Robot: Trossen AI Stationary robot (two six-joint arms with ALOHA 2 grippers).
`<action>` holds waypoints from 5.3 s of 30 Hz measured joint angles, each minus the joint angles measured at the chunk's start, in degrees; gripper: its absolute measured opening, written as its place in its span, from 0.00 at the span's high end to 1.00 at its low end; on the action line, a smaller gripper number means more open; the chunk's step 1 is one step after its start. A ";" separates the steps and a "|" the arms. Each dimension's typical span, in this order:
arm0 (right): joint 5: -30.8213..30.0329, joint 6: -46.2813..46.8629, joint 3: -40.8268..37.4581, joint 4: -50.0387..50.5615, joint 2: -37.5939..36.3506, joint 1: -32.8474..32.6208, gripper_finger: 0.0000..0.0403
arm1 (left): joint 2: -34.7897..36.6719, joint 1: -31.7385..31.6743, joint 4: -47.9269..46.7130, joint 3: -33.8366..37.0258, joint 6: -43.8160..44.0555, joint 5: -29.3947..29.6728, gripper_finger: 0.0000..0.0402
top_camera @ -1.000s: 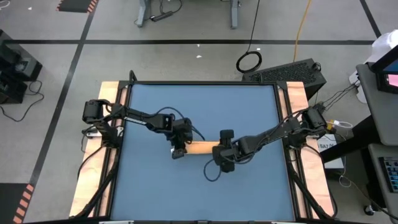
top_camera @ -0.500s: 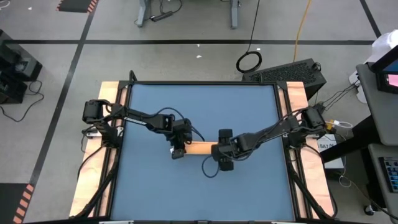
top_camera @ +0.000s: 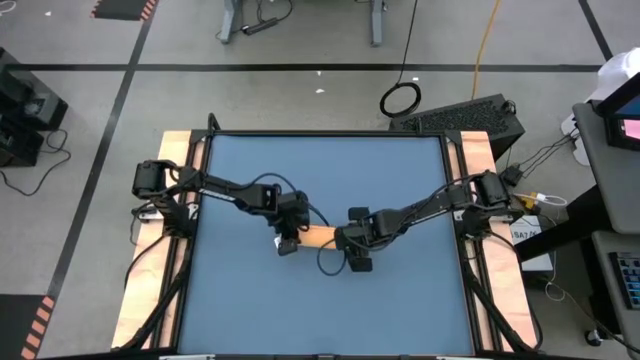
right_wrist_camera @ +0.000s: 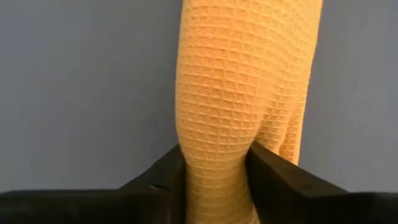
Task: Roll towel
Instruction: Roll the yellow towel
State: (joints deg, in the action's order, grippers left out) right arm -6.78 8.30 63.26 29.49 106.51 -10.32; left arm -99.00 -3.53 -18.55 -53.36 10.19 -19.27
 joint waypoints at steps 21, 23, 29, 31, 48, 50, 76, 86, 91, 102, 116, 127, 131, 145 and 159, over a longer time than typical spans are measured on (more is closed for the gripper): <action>30.91 -7.07 -0.17 -0.98 -0.08 14.76 0.87 | 13.96 2.92 -5.78 -0.04 -1.59 11.45 0.28; 31.49 -6.93 -0.17 -0.88 -0.08 15.15 0.87 | 14.22 5.19 -3.50 -0.07 -1.43 14.37 0.29; 33.26 -8.23 -0.17 -0.58 0.06 16.34 0.87 | 10.75 12.58 -2.79 0.07 -6.13 25.44 0.42; 34.39 -8.94 -0.17 -0.53 0.44 16.62 0.87 | 9.62 13.89 -2.22 0.02 -6.15 28.23 0.48; 34.34 -9.49 -0.13 -0.58 1.45 16.71 0.87 | 6.75 19.22 -2.84 -0.04 0.04 38.04 0.30; 34.25 -9.56 -0.13 -0.59 1.45 16.71 0.87 | 6.03 19.04 -4.19 0.07 -0.01 37.83 0.26; 32.21 -14.53 -0.20 4.27 -1.78 16.70 0.73 | 3.10 6.25 -3.04 -0.09 -3.64 16.52 0.89; 27.81 -17.69 -0.24 5.93 -9.67 15.04 0.58 | 2.95 3.92 -3.18 -0.02 -3.05 8.65 0.90; 27.79 -14.19 -1.38 0.08 -13.07 12.55 0.59 | 2.95 3.92 -3.19 -0.02 -1.03 8.48 0.90; 8.75 -2.33 -23.54 -51.47 -15.18 3.98 0.82 | 1.59 3.92 -2.65 -0.01 0.32 5.72 0.89; 5.61 -5.42 -31.35 -69.84 -10.72 2.02 0.99 | -0.26 3.60 -0.50 -0.07 1.47 5.12 0.89; 5.65 -2.93 -31.34 -83.90 2.04 5.08 1.00 | -0.31 2.45 -0.44 -0.02 1.36 4.15 0.89; 5.54 -0.69 -31.29 -86.12 4.97 5.47 1.00 | -0.22 2.47 -0.38 -0.02 2.78 5.27 0.85; 5.54 2.14 -31.23 -87.66 6.91 6.39 1.00 | 14.70 2.38 -7.97 0.15 -3.53 14.91 0.35; 5.54 3.01 -31.30 -87.64 7.00 6.48 1.00 | 6.55 11.37 48.09 13.60 -6.54 25.48 0.49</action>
State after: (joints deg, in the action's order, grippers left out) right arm -1.23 11.31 31.97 -58.15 113.51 -3.84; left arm -92.45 7.84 29.55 -39.76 3.65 6.21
